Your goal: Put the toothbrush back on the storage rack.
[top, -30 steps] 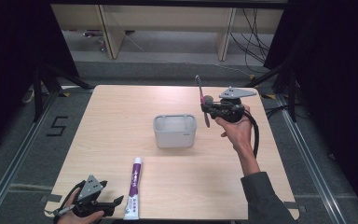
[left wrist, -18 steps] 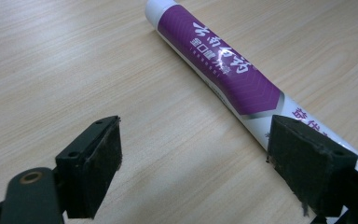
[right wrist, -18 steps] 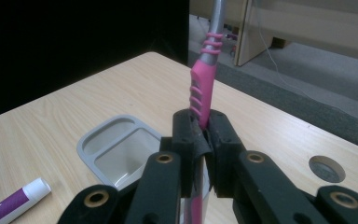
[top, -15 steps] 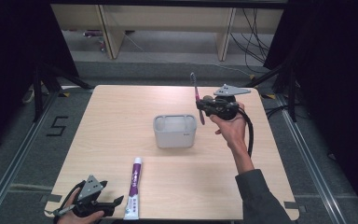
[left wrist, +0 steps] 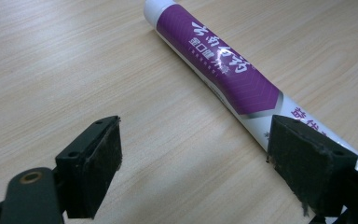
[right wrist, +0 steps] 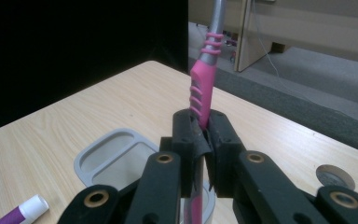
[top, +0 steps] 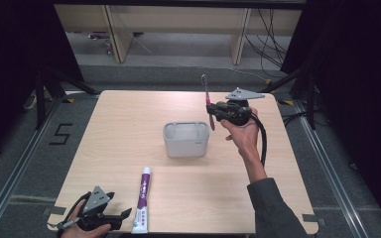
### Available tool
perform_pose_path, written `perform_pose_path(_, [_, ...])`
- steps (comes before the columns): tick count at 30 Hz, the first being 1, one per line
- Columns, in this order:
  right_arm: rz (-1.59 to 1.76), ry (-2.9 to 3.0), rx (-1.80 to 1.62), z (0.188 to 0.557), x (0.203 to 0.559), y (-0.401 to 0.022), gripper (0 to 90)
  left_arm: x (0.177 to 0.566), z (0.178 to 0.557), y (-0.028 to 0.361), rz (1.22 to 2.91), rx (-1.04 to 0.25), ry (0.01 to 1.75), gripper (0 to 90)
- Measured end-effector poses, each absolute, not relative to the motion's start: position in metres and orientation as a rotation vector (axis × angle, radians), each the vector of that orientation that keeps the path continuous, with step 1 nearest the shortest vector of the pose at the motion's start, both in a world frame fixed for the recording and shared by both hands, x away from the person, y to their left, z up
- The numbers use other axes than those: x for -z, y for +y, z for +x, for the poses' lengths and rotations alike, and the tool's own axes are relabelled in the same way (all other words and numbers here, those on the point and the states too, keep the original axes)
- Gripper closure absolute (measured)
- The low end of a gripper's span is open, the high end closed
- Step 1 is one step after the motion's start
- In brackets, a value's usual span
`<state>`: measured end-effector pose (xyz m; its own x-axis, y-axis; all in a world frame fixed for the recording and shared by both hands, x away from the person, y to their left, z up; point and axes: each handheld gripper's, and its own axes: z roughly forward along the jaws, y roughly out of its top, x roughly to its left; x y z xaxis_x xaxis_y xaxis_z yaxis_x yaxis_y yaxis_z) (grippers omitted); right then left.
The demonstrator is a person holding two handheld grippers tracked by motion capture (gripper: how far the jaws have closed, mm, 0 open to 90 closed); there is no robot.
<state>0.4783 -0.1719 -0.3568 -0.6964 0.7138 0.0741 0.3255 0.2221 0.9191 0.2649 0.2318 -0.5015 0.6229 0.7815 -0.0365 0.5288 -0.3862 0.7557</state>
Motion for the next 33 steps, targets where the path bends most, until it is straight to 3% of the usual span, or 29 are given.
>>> perform_pose_path(33, [0.973, 2.089, -1.535, 0.493, 0.373, -0.153, 83.4, 0.501, 0.264, 0.232, 2.083, -0.421, 1.024, 17.3])
